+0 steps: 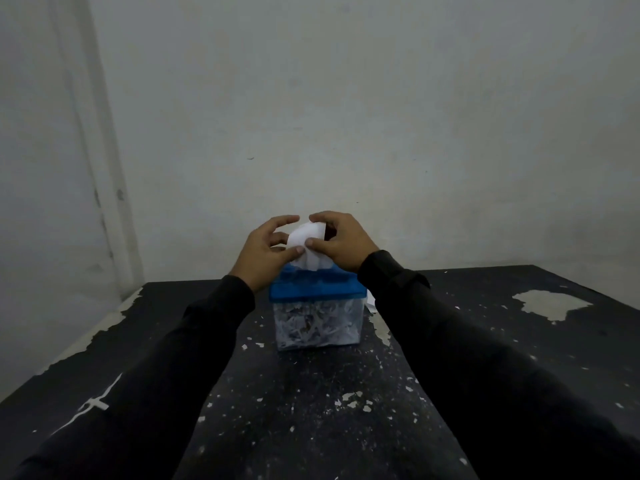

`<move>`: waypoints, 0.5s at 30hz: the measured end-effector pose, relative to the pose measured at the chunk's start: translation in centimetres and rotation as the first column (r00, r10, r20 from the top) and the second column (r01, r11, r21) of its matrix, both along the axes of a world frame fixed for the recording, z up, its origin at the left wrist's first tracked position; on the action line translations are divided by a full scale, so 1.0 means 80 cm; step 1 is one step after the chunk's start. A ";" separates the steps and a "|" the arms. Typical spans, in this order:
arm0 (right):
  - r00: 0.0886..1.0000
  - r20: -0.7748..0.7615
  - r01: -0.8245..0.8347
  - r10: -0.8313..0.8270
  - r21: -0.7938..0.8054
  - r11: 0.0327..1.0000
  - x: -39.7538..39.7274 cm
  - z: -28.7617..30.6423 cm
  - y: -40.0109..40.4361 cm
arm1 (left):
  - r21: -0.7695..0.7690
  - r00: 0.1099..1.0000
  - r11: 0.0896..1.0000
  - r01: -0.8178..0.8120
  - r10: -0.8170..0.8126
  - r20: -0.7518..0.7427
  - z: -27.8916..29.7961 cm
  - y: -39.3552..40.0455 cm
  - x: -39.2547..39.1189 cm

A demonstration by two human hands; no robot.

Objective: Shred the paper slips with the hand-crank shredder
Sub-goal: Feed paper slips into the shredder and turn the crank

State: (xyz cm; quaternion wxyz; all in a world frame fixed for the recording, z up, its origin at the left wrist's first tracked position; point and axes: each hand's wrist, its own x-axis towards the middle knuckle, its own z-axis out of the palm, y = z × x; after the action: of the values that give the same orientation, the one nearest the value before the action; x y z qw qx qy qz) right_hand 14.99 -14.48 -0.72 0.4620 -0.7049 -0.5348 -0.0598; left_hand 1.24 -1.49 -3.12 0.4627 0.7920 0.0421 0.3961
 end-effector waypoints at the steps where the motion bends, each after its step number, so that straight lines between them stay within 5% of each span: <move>1: 0.999 0.045 0.005 -0.005 0.011 1.000 -0.002 0.000 0.001 | 0.029 1.000 0.999 -0.013 0.013 -0.010 0.000 0.001 0.000; 9: 0.984 0.173 -0.053 0.026 0.151 0.987 0.002 0.010 0.000 | 0.084 1.000 0.996 0.016 -0.016 0.001 -0.002 0.003 0.004; 15: 0.994 -0.039 -0.099 0.106 0.158 0.982 -0.005 0.009 -0.001 | -0.057 0.998 0.998 -0.031 0.034 0.053 -0.005 0.003 0.006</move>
State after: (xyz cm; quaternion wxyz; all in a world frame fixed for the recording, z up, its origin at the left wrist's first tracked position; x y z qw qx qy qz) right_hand 14.57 -14.58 0.02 0.5306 -0.6394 -0.5531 -0.0612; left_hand 1.71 -1.25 -3.53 0.4793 0.7670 0.0534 0.4233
